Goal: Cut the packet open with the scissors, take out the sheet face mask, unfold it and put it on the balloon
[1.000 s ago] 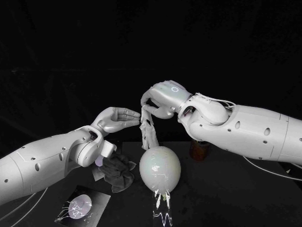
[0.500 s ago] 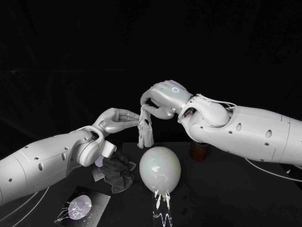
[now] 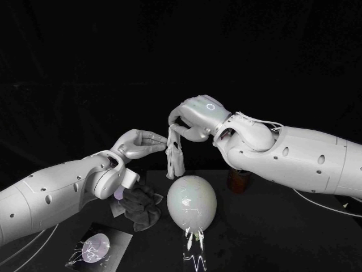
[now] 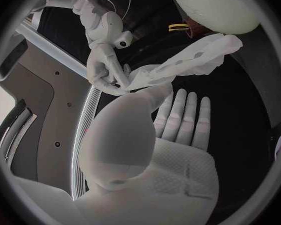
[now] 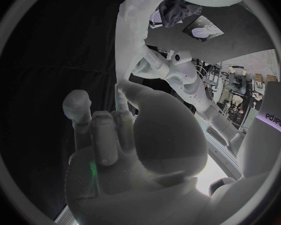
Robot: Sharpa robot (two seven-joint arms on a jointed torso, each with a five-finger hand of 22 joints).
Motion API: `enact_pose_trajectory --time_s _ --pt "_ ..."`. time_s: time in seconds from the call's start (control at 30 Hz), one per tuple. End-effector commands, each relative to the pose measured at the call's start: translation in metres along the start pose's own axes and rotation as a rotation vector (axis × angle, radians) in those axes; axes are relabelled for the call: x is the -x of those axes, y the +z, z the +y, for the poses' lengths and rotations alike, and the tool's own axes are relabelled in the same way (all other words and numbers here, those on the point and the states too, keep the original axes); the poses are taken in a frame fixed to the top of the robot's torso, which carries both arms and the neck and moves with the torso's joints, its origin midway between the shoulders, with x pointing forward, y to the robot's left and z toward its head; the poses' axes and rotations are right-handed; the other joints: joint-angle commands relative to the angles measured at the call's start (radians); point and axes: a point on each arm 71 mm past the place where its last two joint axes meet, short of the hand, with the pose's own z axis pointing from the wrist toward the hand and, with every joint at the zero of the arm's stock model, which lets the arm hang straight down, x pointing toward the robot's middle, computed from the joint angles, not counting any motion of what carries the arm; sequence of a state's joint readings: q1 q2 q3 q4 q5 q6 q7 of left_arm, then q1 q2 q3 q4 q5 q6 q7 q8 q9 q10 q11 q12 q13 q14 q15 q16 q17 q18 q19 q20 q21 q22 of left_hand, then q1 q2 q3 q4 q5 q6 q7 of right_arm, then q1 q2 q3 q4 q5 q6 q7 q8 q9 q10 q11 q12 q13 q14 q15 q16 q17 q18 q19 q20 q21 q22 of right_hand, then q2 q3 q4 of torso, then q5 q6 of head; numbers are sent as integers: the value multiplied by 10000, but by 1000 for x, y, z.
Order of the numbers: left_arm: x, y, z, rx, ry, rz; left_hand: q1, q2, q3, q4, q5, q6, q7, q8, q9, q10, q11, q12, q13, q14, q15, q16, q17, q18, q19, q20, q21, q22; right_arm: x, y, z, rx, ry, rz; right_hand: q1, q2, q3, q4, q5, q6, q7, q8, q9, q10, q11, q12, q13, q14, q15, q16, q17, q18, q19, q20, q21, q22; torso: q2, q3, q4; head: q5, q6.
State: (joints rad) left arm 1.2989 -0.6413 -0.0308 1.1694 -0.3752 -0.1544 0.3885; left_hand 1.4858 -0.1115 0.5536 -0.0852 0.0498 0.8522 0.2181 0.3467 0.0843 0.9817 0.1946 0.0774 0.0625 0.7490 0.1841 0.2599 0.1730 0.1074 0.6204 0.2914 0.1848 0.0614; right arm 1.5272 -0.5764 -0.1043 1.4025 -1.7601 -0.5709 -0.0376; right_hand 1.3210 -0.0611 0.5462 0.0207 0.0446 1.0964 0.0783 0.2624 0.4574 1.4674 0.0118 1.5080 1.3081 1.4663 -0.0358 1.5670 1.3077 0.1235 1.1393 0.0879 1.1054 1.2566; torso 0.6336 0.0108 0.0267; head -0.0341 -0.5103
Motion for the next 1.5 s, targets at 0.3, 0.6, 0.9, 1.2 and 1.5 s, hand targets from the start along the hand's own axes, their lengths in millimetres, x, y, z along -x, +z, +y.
enact_pose_trajectory --time_s 0.3,0.6,0.9,1.2,1.5 --pt "2 -1 -2 -114 -25 -142 -160 -251 331 -33 -13 129 38 -111 3 173 -7 -118 -2 185 -16 -101 -49 131 73 -13 -75 17 1 0 0 53 -111 -124 53 -68 49 -4 37 93 -2 46 58 874 -82 30 2275 1045 -99 38 2631 -33 107 4 48 16 8 -6 8 2 2" --pt "-3 2 -6 -336 -231 -369 -473 -305 372 149 -11 238 41 -118 40 307 -49 -122 2 386 -69 -96 -53 157 254 -18 -63 33 0 0 1 91 -68 -124 53 -68 49 -4 37 93 -2 46 58 874 -82 30 2275 1045 -99 38 2631 -33 107 4 48 16 -1 2 -7 6 10" --pt "-8 2 -8 -466 -253 -286 -638 -468 290 212 -12 279 38 -126 59 363 -66 -122 5 490 -95 -95 -55 183 297 -20 -76 31 0 0 1 74 -69 -99 49 -72 51 4 37 95 -5 50 60 878 -85 44 2284 1045 -101 38 2631 -34 113 7 53 21 2 6 -4 -5 0" --pt "-14 2 -11 -574 -212 -91 -747 -607 181 251 -12 309 9 -135 74 405 -83 -121 7 535 -106 -116 -64 204 291 -22 -109 22 -1 0 1 64 -75 -73 45 -75 51 10 37 97 -7 52 61 879 -86 43 2284 1045 -102 38 2631 -35 118 8 57 24 -2 0 0 -15 8" --pt "-18 3 -12 -571 -224 -55 -786 -609 152 288 -12 339 10 -131 84 432 -94 -119 8 572 -117 -117 -64 214 285 -20 -126 19 -1 0 0 51 -77 -60 39 -81 53 21 36 99 -10 56 63 882 -89 54 2290 1045 -105 38 2631 -41 140 11 78 40 2 2 -2 -14 -6"
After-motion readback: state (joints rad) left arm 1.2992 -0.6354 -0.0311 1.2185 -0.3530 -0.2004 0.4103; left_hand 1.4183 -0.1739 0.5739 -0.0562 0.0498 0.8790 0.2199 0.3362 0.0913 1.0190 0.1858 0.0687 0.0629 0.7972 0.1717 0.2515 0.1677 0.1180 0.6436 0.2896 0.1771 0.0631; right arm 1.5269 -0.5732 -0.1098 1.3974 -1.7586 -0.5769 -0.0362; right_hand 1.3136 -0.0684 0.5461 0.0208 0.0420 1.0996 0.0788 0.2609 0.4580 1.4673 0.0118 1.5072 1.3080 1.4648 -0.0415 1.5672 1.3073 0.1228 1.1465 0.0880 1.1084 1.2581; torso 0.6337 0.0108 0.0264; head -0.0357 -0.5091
